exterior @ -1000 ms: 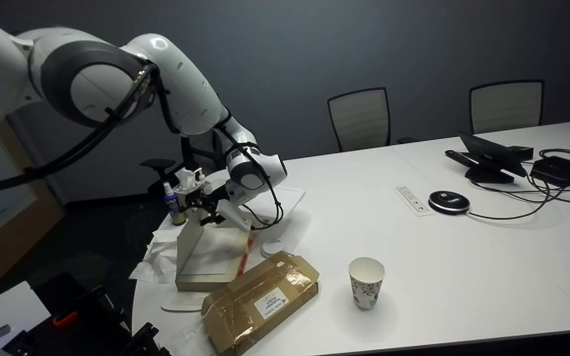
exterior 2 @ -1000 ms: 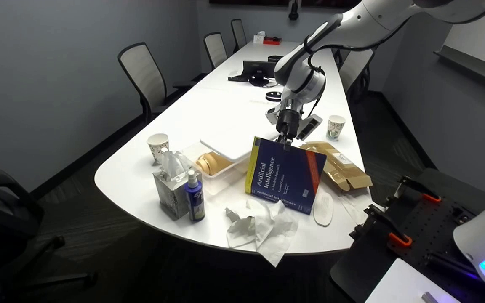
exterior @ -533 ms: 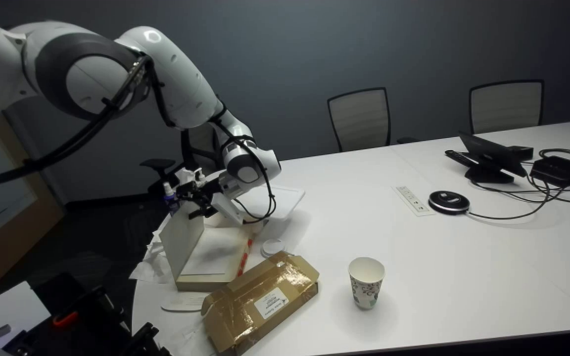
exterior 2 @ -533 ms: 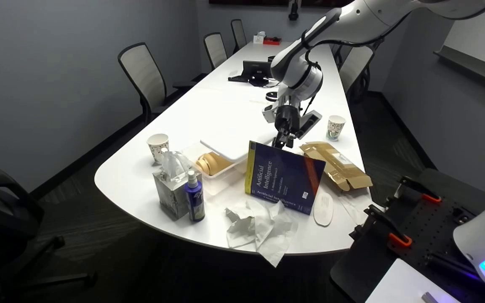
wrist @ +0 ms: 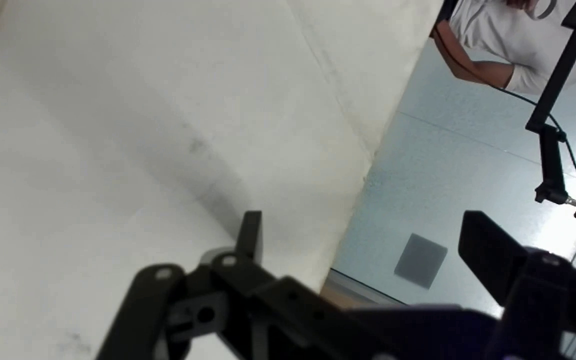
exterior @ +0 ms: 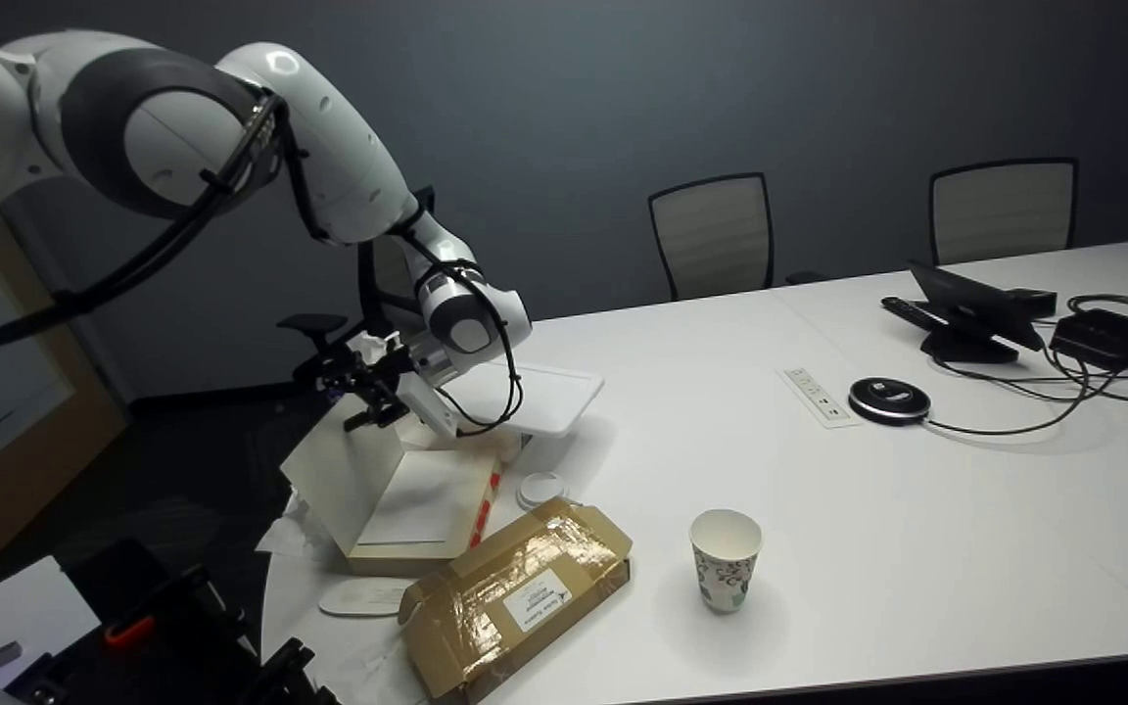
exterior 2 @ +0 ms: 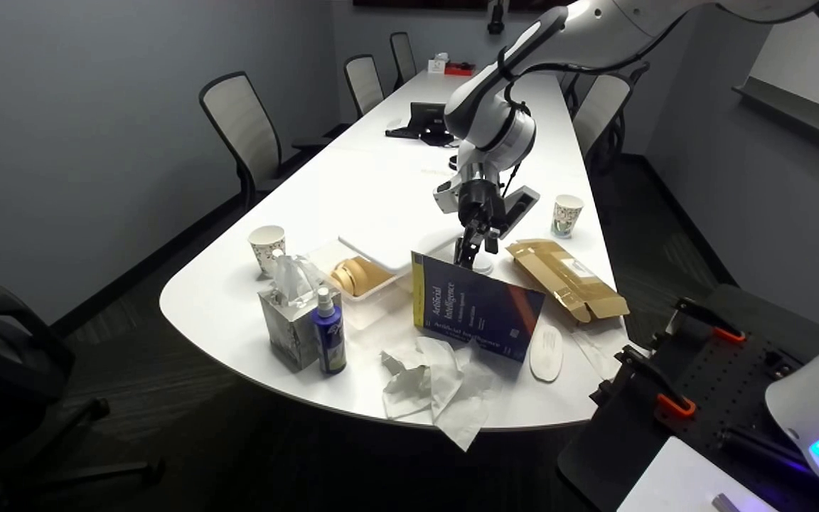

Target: Open the book

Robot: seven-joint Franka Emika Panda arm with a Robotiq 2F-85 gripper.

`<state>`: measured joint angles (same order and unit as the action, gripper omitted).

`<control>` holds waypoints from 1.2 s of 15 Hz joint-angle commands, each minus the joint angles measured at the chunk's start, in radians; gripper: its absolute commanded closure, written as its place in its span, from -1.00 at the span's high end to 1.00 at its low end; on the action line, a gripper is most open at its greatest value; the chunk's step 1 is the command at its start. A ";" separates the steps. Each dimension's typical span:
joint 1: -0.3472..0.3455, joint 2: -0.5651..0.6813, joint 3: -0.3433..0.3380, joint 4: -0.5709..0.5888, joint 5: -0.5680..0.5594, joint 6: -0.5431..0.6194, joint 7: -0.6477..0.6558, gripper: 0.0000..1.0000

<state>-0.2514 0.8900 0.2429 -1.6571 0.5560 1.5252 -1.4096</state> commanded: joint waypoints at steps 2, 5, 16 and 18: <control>0.057 -0.032 -0.027 -0.048 0.013 -0.006 0.007 1.00; 0.081 -0.012 -0.030 -0.052 0.012 0.014 0.007 1.00; 0.152 0.059 -0.013 -0.060 0.008 0.139 -0.013 1.00; 0.172 0.055 -0.013 -0.076 -0.004 0.198 -0.012 1.00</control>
<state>-0.1088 0.9646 0.2302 -1.6981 0.5560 1.6473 -1.4094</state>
